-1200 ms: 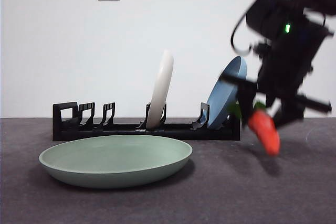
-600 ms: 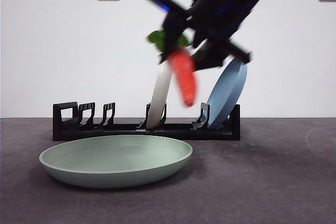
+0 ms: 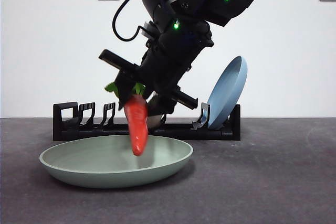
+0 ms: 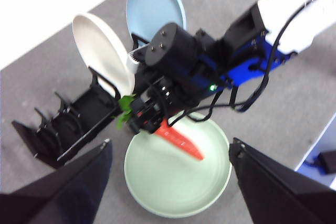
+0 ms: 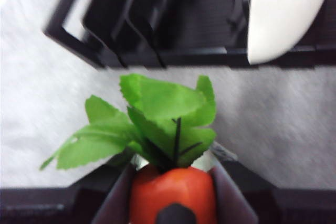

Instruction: Take the green plate from the plate rack,put the plate on the table,take the carrot from the table,put the carrot in the plate

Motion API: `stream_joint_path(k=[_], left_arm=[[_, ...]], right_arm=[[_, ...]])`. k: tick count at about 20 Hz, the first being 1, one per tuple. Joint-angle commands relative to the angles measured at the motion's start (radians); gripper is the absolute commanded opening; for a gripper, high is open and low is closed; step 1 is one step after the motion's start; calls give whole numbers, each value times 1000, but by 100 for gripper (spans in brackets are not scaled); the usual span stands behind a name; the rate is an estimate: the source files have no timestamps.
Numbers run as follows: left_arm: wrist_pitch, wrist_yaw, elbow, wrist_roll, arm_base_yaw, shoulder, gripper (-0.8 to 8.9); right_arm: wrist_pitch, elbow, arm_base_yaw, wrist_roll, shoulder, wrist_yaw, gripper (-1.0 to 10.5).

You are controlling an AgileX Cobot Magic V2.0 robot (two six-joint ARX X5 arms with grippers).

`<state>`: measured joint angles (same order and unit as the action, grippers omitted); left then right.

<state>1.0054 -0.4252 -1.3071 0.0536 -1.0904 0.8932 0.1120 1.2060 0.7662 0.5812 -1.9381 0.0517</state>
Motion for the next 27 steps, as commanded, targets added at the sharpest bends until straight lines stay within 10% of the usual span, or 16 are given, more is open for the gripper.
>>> stream_joint_path(k=[1, 9, 12, 18, 27], left_arm=[[1, 1, 3, 7, -3, -2, 377], [1, 2, 3, 34, -3, -2, 377], [14, 2, 3, 52, -3, -2, 377], [16, 2, 3, 52, -3, -2, 377], [18, 0, 3, 51, -3, -2, 377]], right_arm=[[-44, -1, 4, -45, -13, 0, -13], [-147, -1, 66, -117, -21, 1, 13], [-146, -1, 81, -146, -38, 7, 283], [-146, -1, 73, -149, -37, 3, 461], [-362, 1, 74, -253, 282, -2, 473]])
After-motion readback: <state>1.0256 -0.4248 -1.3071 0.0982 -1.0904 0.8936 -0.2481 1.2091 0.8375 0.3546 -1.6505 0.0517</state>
